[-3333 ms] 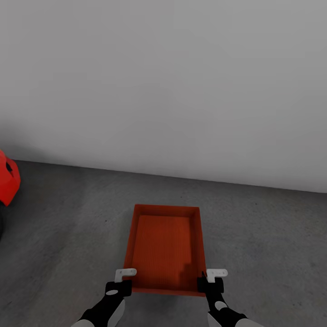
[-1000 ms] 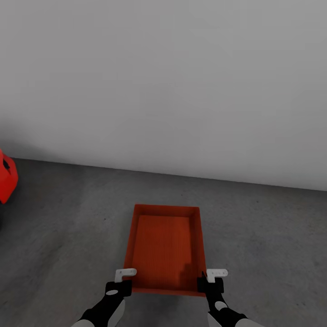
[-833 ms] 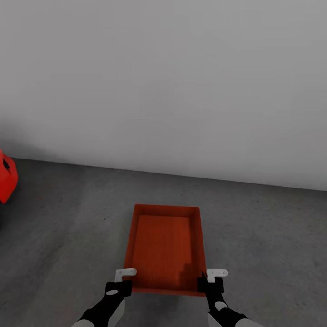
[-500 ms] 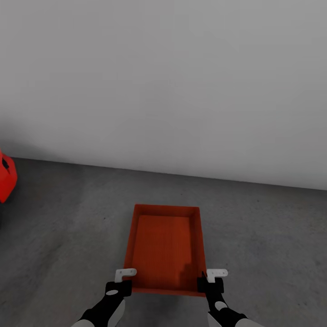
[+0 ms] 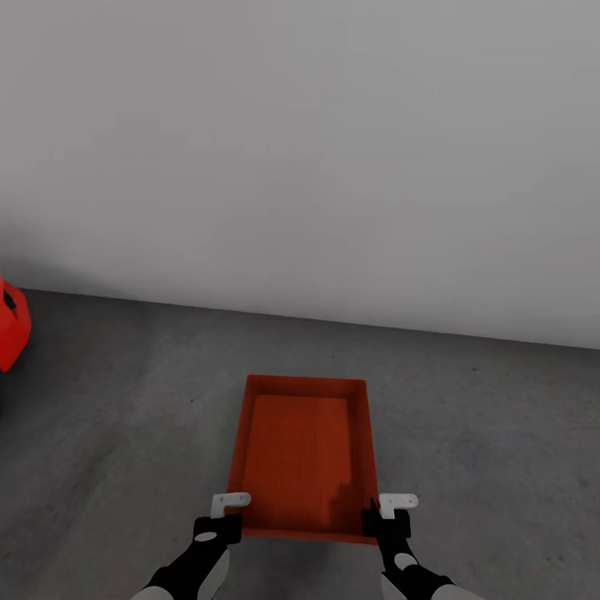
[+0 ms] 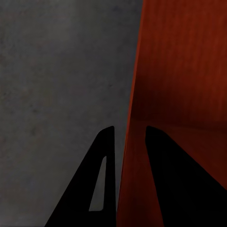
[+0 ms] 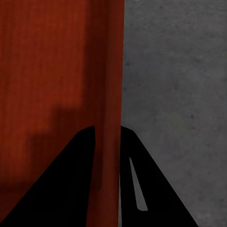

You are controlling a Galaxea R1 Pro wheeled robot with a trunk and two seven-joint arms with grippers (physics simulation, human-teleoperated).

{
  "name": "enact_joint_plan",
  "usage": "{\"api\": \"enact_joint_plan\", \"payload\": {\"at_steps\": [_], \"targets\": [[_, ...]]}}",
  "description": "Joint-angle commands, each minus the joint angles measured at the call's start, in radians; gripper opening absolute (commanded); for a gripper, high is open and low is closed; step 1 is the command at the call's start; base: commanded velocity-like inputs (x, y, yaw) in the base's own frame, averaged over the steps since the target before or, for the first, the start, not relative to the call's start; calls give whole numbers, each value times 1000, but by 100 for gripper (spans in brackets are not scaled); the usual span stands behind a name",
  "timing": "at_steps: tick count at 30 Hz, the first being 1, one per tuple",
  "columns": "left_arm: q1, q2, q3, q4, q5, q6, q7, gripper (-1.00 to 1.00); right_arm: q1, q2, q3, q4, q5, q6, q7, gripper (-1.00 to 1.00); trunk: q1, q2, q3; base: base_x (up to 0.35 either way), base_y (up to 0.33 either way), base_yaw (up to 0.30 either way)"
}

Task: Move the two storage containers from the living room to the garage. In the garage, place one container on the floor and stack the other container on top of it (either order is fine).

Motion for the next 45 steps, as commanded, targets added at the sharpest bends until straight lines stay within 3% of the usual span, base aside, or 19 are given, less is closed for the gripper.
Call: {"api": "enact_joint_plan", "payload": {"at_steps": [1, 45], "targets": [[0, 0, 1, 2, 6, 3, 10, -100, -1, 0, -2, -5, 14, -42, -4, -100, 0, 0, -1, 99, 0, 0], [0, 0, 1, 2, 2, 3, 10, -100, -1, 0, -2, -5, 14, -42, -3, -100, 0, 0, -1, 21, 0, 0]]}}
